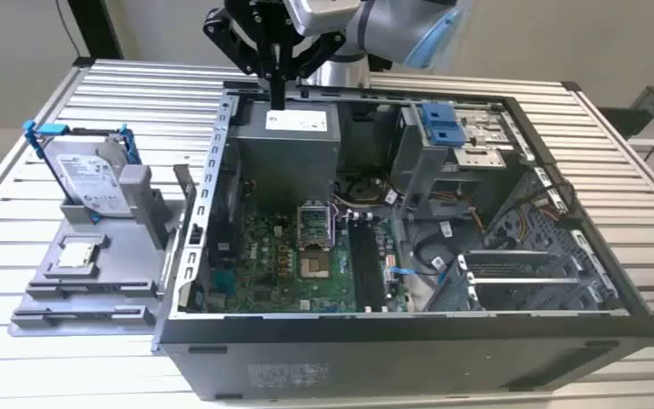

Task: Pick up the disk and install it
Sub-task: 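Reach for the disk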

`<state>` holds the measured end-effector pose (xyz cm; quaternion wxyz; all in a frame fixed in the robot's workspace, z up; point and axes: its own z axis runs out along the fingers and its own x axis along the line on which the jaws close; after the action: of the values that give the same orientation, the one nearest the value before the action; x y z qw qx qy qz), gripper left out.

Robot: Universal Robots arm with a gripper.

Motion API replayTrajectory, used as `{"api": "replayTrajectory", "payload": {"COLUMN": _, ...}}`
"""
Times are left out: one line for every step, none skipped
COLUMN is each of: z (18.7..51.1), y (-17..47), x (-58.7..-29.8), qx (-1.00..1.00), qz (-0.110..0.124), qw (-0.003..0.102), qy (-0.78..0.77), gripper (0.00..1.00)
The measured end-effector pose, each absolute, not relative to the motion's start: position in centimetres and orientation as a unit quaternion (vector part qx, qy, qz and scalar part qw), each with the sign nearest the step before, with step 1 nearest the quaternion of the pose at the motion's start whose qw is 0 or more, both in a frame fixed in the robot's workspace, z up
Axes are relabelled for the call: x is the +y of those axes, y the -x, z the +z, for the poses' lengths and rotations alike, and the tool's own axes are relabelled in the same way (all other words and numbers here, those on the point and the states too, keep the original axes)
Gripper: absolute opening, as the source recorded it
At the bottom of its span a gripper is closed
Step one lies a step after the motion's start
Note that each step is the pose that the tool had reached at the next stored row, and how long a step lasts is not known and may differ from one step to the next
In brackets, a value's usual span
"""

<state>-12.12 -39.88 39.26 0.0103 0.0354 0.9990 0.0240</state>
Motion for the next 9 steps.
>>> {"api": "replayTrajectory", "payload": {"z": 39.26, "y": 12.12, "x": -39.88, "qx": 0.999, "qz": 0.024, "qw": 0.01, "qy": -0.035, "gripper": 0.0}}
{"api": "replayTrajectory", "payload": {"z": 39.26, "y": 12.12, "x": -39.88, "qx": 0.999, "qz": 0.024, "qw": 0.01, "qy": -0.035, "gripper": 0.0}}
{"api": "replayTrajectory", "payload": {"z": 39.26, "y": 12.12, "x": -39.88, "qx": 0.999, "qz": 0.024, "qw": 0.01, "qy": -0.035, "gripper": 0.0}}
{"api": "replayTrajectory", "payload": {"z": 39.26, "y": 12.12, "x": -39.88, "qx": 0.999, "qz": 0.024, "qw": 0.01, "qy": -0.035, "gripper": 0.0}}
{"api": "replayTrajectory", "payload": {"z": 39.26, "y": 12.12, "x": -39.88, "qx": 0.999, "qz": 0.024, "qw": 0.01, "qy": -0.035, "gripper": 0.0}}
{"api": "replayTrajectory", "payload": {"z": 39.26, "y": 12.12, "x": -39.88, "qx": 0.999, "qz": 0.024, "qw": 0.01, "qy": -0.035, "gripper": 0.0}}
{"api": "replayTrajectory", "payload": {"z": 39.26, "y": 12.12, "x": -39.88, "qx": 0.999, "qz": 0.024, "qw": 0.01, "qy": -0.035, "gripper": 0.0}}
{"api": "replayTrajectory", "payload": {"z": 39.26, "y": 12.15, "x": -39.87, "qx": 0.999, "qz": 0.024, "qw": 0.01, "qy": -0.035, "gripper": 0.0}}
{"api": "replayTrajectory", "payload": {"z": 39.26, "y": 12.18, "x": -39.88, "qx": 0.999, "qz": 0.024, "qw": 0.01, "qy": -0.035, "gripper": 0.0}}
